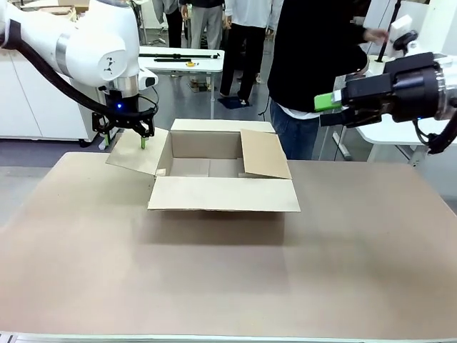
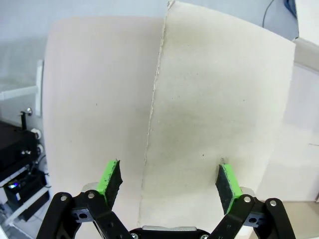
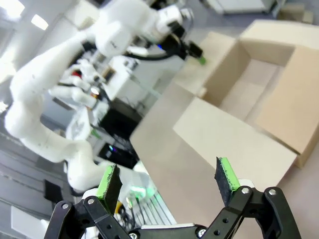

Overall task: Pack the gift set into the box.
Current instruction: Place both hands on the side flaps of the Package Box and spread them outward, then lift both hands away from the flaps of the Package Box.

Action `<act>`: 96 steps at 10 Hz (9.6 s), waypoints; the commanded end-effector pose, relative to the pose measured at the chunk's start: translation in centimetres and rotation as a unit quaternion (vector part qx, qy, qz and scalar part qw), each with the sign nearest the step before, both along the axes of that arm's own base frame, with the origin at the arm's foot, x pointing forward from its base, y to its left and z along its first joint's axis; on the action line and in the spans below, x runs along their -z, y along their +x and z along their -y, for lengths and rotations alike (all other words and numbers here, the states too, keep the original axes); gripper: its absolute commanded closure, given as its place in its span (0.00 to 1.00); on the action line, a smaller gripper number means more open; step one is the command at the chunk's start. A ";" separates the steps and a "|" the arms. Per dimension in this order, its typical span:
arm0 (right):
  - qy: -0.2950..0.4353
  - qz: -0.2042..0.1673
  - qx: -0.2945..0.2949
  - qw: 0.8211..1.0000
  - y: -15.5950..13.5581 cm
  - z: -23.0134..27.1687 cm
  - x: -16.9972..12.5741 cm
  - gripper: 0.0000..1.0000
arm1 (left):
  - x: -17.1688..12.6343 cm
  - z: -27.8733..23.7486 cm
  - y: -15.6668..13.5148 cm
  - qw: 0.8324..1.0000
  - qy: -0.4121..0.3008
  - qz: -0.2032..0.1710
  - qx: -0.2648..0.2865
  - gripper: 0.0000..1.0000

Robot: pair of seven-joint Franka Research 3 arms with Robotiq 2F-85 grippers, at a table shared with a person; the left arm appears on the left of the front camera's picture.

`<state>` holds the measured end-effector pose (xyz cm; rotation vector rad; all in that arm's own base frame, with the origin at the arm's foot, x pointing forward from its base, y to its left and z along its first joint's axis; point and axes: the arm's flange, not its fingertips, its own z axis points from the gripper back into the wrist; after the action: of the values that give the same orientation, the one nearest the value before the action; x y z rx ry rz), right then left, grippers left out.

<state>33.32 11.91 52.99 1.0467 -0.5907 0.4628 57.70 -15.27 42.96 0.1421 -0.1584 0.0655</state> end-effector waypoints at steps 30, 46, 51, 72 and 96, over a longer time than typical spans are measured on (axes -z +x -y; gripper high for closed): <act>-0.550 -0.282 0.329 0.714 27.5 -27.4 12.1 0.00 | 0.0 -0.4 0.3 1.000 0.008 0.007 -0.006 0.00; -0.590 -0.272 0.398 0.648 19.5 -20.1 11.5 0.00 | 0.0 -0.4 0.3 1.000 0.008 0.007 -0.006 0.00; -0.566 -0.273 0.448 0.635 16.0 -16.8 9.1 0.00 | 0.0 -0.4 0.3 1.000 0.008 0.007 -0.006 0.00; -0.432 -0.251 0.467 0.729 9.6 -3.0 9.2 0.00 | 0.0 -0.4 0.3 1.000 0.008 0.007 -0.006 0.00; -0.467 -0.254 0.501 0.683 10.8 -5.3 7.9 0.00 | 0.0 -0.4 0.3 1.000 0.008 0.007 -0.006 0.00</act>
<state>44.42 17.60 45.21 -0.2552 -0.2621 -0.4892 58.10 -15.06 42.91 0.1415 -0.1593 0.0706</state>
